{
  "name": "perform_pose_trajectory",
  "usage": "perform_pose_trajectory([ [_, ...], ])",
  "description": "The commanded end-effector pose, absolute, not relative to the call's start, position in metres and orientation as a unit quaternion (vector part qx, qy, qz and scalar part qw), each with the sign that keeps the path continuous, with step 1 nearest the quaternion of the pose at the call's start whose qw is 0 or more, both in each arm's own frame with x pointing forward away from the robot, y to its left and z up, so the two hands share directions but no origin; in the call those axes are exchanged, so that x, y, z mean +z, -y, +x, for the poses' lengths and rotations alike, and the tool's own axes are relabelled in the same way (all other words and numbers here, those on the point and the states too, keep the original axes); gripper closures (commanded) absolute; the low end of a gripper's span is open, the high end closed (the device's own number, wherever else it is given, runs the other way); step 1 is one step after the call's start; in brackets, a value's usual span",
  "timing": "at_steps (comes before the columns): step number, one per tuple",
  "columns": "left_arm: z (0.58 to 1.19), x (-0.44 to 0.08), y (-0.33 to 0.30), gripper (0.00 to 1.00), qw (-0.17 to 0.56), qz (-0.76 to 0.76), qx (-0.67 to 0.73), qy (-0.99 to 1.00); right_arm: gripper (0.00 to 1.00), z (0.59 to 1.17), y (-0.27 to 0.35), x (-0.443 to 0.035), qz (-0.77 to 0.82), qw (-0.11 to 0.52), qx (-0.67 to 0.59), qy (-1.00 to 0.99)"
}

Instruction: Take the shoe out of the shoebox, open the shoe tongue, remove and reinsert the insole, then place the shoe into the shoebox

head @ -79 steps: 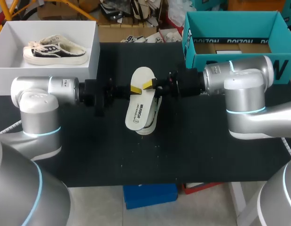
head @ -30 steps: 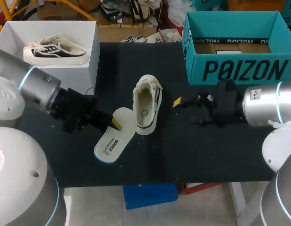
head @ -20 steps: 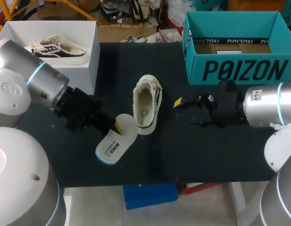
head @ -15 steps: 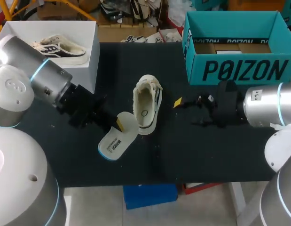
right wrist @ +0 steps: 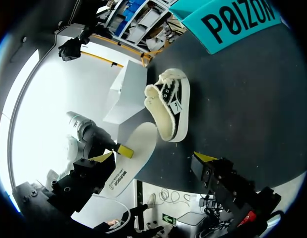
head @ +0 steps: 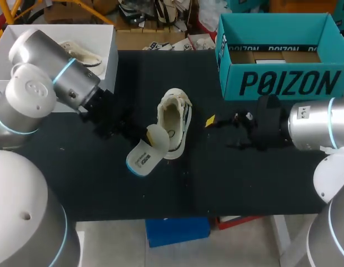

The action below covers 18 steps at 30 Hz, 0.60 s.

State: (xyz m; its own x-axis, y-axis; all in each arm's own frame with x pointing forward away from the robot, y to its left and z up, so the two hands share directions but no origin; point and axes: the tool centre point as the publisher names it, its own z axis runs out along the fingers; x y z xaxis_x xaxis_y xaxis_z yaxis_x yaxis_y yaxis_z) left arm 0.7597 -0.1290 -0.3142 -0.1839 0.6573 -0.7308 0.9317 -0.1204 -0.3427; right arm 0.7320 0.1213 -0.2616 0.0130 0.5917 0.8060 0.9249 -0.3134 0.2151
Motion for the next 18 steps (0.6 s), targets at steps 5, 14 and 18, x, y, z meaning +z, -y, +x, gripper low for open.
perform_pose_trajectory([
  [5,0.781,-0.329,0.145,1.0,0.145,0.617,-0.431,-0.642,0.0,0.732,-0.122,-0.261,-0.686,0.192,-0.432,0.553],
  [14,0.796,-0.344,0.154,1.0,0.155,0.597,-0.439,-0.653,0.0,0.732,-0.122,-0.261,-0.686,0.192,-0.432,0.553],
  [18,0.803,-0.349,0.158,1.0,0.157,0.594,-0.44,-0.655,0.0,0.732,-0.122,-0.261,-0.686,0.192,-0.432,0.553],
])
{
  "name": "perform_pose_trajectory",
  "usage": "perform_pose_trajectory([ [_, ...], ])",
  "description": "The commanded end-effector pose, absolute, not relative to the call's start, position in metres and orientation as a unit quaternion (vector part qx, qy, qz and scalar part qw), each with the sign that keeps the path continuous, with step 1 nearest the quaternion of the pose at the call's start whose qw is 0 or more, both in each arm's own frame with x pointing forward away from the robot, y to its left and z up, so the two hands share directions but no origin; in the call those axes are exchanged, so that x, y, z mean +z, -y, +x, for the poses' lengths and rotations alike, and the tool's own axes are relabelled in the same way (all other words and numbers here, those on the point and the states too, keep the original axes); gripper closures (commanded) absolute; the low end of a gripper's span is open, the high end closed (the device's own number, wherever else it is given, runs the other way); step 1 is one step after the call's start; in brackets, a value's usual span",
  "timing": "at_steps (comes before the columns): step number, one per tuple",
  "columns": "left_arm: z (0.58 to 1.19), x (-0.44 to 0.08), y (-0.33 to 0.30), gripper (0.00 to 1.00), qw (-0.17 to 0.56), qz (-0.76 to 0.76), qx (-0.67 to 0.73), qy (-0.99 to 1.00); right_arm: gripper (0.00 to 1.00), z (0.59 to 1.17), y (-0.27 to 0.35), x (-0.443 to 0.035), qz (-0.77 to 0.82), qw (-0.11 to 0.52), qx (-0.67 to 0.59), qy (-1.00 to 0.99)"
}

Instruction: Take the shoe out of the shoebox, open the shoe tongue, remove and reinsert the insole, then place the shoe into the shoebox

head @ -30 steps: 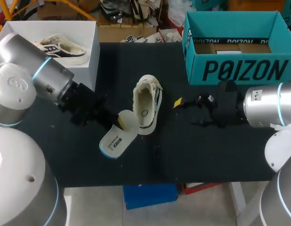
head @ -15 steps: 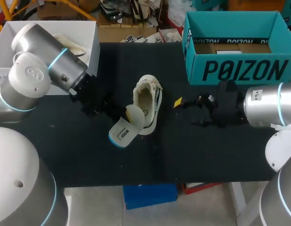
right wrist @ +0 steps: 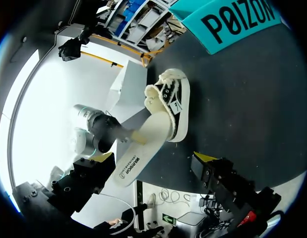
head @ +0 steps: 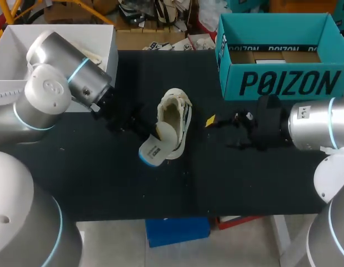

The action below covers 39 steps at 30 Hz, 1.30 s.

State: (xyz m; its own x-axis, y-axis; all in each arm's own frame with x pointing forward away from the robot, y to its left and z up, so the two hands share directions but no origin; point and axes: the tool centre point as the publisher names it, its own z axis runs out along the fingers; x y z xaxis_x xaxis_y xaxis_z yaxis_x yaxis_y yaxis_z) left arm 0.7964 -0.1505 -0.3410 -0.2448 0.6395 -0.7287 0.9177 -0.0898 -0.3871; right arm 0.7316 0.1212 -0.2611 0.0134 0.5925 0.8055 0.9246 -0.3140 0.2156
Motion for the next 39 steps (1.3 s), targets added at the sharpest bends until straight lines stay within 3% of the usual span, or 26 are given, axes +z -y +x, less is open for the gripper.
perform_pose_trajectory([
  [1,0.805,-0.35,0.158,1.0,0.157,0.593,-0.441,-0.656,0.0,0.732,-0.122,-0.261,-0.686,0.192,-0.432,0.553],
  [39,0.866,-0.383,0.176,1.0,0.225,0.554,-0.41,-0.688,0.0,0.732,-0.122,-0.261,-0.686,0.192,-0.432,0.553],
])
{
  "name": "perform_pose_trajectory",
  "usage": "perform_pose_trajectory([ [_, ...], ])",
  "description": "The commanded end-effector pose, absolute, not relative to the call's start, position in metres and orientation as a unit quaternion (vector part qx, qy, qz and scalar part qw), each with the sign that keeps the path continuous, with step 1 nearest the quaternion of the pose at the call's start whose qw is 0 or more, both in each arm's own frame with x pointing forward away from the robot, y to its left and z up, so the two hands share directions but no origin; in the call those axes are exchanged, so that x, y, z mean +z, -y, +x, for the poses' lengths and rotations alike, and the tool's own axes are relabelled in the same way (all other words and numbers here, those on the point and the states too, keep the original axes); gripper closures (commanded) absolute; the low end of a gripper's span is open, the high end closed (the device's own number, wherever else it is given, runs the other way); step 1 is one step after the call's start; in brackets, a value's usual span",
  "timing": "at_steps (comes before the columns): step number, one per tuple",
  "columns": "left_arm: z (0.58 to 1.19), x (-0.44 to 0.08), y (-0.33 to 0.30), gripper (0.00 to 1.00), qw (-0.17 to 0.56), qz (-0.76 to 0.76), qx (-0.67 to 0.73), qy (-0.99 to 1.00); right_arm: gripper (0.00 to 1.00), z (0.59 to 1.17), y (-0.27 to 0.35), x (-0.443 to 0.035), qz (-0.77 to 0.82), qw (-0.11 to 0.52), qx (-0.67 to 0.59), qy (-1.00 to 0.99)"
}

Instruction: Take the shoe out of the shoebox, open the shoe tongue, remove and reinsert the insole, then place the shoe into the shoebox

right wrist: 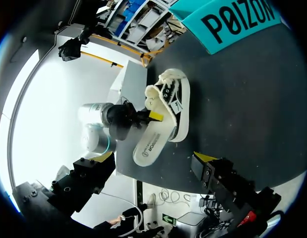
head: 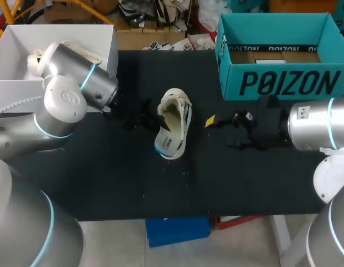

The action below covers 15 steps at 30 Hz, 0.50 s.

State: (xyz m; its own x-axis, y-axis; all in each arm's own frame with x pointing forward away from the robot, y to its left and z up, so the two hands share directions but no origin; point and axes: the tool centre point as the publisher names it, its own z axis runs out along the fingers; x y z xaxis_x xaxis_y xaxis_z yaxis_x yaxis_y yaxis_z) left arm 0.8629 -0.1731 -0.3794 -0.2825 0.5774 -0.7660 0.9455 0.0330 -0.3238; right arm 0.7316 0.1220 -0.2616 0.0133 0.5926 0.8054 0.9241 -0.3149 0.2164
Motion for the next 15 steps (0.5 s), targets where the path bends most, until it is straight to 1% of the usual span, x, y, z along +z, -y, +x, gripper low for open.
perform_pose_trajectory([
  [1,0.8671,-0.3827,0.1764,1.0,0.226,0.554,-0.41,-0.689,0.0,0.7316,-0.1219,-0.2612,-0.686,0.192,-0.432,0.553],
  [10,0.8733,-0.3807,0.1779,1.0,0.234,0.549,-0.404,-0.693,0.0,0.7316,-0.1219,-0.2612,-0.686,0.192,-0.432,0.553],
  [12,0.8713,-0.3787,0.1779,0.64,0.233,0.55,-0.403,-0.693,0.0,0.7316,-0.1219,-0.2612,-0.686,0.192,-0.432,0.553],
  [13,0.8703,-0.3778,0.1776,0.56,0.233,0.55,-0.404,-0.693,0.0,0.7316,-0.1219,-0.2612,-0.686,0.192,-0.432,0.553],
  [14,0.8686,-0.3765,0.1774,0.5,0.233,0.551,-0.404,-0.692,0.0,0.7316,-0.1219,-0.2612,-0.686,0.192,-0.432,0.553],
  [15,0.8666,-0.375,0.177,0.22,0.232,0.552,-0.404,-0.691,0.0,0.7316,-0.1219,-0.2612,-0.686,0.192,-0.432,0.553],
])
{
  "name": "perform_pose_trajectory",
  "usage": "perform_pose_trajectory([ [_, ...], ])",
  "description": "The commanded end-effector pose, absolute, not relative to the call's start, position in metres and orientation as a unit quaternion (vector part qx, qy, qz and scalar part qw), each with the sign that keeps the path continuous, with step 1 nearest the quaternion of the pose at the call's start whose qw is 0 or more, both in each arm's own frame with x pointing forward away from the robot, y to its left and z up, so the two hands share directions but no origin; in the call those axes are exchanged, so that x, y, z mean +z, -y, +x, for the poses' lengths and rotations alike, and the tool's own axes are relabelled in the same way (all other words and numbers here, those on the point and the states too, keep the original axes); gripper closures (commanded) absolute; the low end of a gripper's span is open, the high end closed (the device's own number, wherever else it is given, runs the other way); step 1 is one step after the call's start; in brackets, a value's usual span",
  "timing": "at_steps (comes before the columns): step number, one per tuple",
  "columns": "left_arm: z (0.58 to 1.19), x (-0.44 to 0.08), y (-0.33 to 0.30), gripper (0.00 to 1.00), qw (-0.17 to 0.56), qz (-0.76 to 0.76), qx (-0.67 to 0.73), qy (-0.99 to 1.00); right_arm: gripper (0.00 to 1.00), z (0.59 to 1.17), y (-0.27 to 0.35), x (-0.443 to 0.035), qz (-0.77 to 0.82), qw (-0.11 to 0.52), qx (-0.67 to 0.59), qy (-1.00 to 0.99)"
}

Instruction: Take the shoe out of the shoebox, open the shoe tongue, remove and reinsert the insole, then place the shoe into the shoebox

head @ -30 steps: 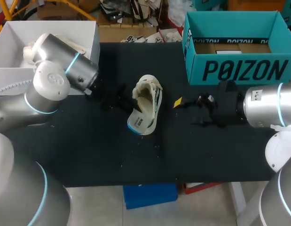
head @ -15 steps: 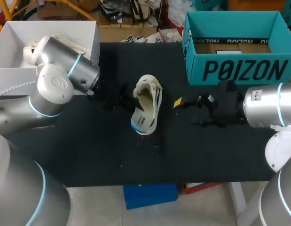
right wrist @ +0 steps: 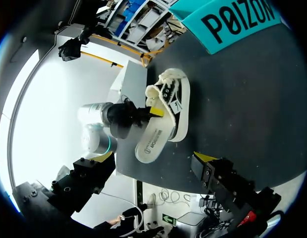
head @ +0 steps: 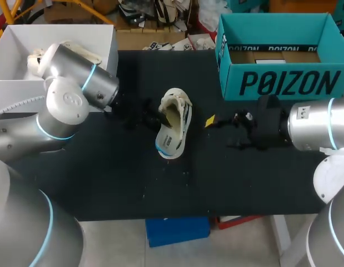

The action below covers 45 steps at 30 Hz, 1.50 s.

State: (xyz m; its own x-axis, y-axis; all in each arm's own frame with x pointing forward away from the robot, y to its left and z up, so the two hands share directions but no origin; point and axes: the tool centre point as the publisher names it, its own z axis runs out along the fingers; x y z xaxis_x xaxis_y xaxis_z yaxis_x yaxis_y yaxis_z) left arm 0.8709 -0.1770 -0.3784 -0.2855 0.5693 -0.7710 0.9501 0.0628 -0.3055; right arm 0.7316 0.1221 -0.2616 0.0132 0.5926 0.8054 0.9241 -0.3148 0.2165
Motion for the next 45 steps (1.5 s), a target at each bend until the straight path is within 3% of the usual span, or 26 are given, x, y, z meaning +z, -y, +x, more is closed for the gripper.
perform_pose_trajectory([
  [1,0.865,-0.373,0.176,0.12,0.231,0.553,-0.404,-0.69,0.0,0.732,-0.122,-0.261,-0.686,0.192,-0.432,0.553],
  [8,0.846,-0.363,0.168,0.1,0.219,0.563,-0.409,-0.684,0.0,0.732,-0.122,-0.261,-0.686,0.192,-0.432,0.553],
  [15,0.831,-0.357,0.161,0.23,0.214,0.57,-0.411,-0.679,0.0,0.732,-0.122,-0.261,-0.686,0.192,-0.432,0.553],
  [17,0.828,-0.356,0.161,0.3,0.211,0.573,-0.413,-0.676,0.0,0.732,-0.122,-0.261,-0.686,0.192,-0.432,0.553],
  [19,0.825,-0.356,0.161,0.53,0.207,0.575,-0.414,-0.674,0.0,0.732,-0.122,-0.261,-0.686,0.192,-0.432,0.553],
  [26,0.817,-0.358,0.162,0.62,0.185,0.588,-0.417,-0.668,0.0,0.732,-0.122,-0.261,-0.686,0.192,-0.432,0.553],
  [29,0.817,-0.359,0.161,1.0,0.181,0.59,-0.416,-0.668,0.0,0.732,-0.122,-0.261,-0.686,0.192,-0.432,0.553],
  [45,0.827,-0.361,0.163,1.0,0.204,0.602,-0.392,-0.665,0.0,0.732,-0.122,-0.261,-0.686,0.192,-0.432,0.553],
])
